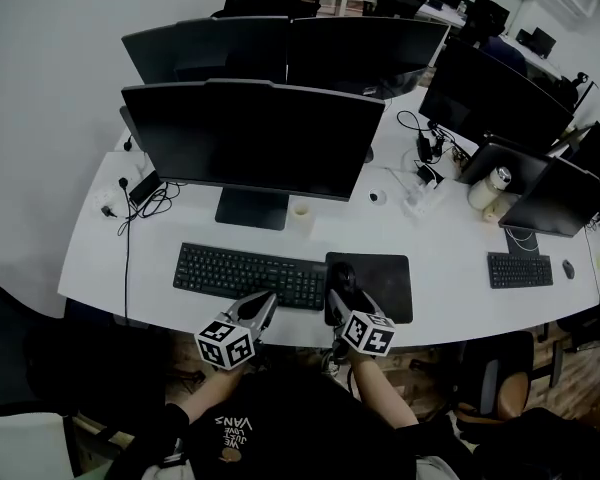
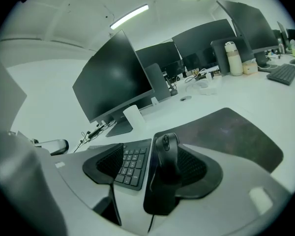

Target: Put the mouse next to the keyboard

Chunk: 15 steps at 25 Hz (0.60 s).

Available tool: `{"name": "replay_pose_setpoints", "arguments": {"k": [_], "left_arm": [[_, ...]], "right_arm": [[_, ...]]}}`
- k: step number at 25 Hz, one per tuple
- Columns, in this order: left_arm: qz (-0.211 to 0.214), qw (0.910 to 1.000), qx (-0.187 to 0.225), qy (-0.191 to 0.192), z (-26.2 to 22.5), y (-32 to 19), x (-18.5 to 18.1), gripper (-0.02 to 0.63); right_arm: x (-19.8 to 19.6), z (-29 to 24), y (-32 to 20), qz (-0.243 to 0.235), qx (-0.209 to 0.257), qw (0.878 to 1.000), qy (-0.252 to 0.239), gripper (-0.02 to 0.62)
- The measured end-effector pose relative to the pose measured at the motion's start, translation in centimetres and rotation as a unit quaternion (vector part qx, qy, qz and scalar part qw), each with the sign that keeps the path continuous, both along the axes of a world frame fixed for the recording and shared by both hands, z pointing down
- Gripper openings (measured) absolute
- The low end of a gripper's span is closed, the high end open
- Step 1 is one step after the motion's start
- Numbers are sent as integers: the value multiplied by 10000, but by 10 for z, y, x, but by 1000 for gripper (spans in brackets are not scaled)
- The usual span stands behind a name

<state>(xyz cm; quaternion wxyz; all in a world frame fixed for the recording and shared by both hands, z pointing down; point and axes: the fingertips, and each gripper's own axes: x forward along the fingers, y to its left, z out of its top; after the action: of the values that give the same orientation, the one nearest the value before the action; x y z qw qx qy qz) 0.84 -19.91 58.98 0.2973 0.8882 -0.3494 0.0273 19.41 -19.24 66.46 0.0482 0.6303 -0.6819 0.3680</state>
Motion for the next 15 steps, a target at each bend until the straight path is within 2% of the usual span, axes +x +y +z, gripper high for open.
{"name": "replay_pose_setpoints", "arguments": {"k": [6,15], "left_arm": [[143,9998,97,35,-5,-7,-10,2],[490,9986,173,115,-7,-10,-19,2]], "right_arm": [[-12,-35,1,133,485,9987,-19,319],[-37,-88,11,408,1263,9911,-135,121]]}}
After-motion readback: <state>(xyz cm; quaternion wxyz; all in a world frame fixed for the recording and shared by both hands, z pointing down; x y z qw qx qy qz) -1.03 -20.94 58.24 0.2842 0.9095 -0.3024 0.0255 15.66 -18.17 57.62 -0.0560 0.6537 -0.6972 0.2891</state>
